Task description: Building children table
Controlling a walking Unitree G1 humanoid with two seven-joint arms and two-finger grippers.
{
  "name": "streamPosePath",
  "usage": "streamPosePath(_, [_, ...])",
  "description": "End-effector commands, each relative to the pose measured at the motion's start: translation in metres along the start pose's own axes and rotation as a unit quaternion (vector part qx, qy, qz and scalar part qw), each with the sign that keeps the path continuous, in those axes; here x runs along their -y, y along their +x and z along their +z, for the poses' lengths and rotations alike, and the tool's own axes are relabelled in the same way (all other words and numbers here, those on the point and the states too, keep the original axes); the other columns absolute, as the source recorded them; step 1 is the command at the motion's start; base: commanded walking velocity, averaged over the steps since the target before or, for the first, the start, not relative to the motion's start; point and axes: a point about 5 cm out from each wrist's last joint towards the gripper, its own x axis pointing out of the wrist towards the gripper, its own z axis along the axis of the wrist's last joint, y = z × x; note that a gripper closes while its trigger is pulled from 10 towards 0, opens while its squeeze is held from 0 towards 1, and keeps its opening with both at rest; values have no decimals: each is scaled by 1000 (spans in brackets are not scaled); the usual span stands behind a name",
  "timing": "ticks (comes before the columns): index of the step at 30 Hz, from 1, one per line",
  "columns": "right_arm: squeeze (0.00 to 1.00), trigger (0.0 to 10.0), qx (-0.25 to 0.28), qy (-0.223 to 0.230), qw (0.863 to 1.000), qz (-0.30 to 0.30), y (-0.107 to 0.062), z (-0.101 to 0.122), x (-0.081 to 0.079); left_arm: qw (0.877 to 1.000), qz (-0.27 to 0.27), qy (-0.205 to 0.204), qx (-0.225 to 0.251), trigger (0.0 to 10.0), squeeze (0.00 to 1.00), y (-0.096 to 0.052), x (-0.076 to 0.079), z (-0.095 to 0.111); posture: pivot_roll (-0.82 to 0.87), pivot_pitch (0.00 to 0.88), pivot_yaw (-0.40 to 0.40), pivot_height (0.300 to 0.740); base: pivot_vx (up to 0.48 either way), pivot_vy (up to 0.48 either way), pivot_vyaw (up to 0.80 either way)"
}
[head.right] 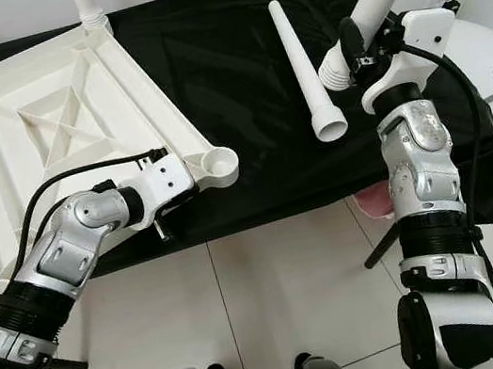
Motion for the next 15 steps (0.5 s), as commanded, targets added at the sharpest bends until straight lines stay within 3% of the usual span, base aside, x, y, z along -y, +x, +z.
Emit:
streamPosePath(1, [0, 10000, 5, 2, 1000, 3, -2, 2, 0, 998, -10, -50, -24, 10000, 1000, -1, 4, -14, -90, 183, 24, 740, 0, 0, 0])
streamPosePath(3, [0, 10000, 5, 1, 1000, 3, -1, 2, 0, 997, -18, -73, -8, 10000, 1000, 0, 4, -7, -90, 186, 22, 740, 0, 0, 0])
streamPosePath(8, [0, 10000, 4, 1, 1000, 4, -1, 3, 0, 997, -17, -75, 14, 10000, 1000, -2, -3, 2, -91, 188, 20, 740, 0, 0, 0])
streamPosePath(9, [0, 10000, 4, 1, 1000, 5, -1, 3, 0, 997, -15, -75, 19, 10000, 518, -3, -5, 4, -91, 188, 20, 740, 0, 0, 0])
streamPosePath(11, [0, 10000, 4, 1, 1000, 5, -1, 3, 0, 997, -15, -75, 19, 10000, 518, -3, -5, 4, -91, 188, 20, 740, 0, 0, 0])
streamPosePath(12, [0, 10000, 4, 2, 1000, 6, -1, 3, 0, 997, -13, -77, 23, 10000, 0, -4, -8, 7, -90, 188, 18, 740, 0, 0, 0])
streamPosePath(15, [0, 10000, 3, 6, 1000, 13, 0, 2, -2, 996, -9, -76, 36, 10000, 0, -8, -14, 14, -87, 188, 17, 740, 0, 0, 0])
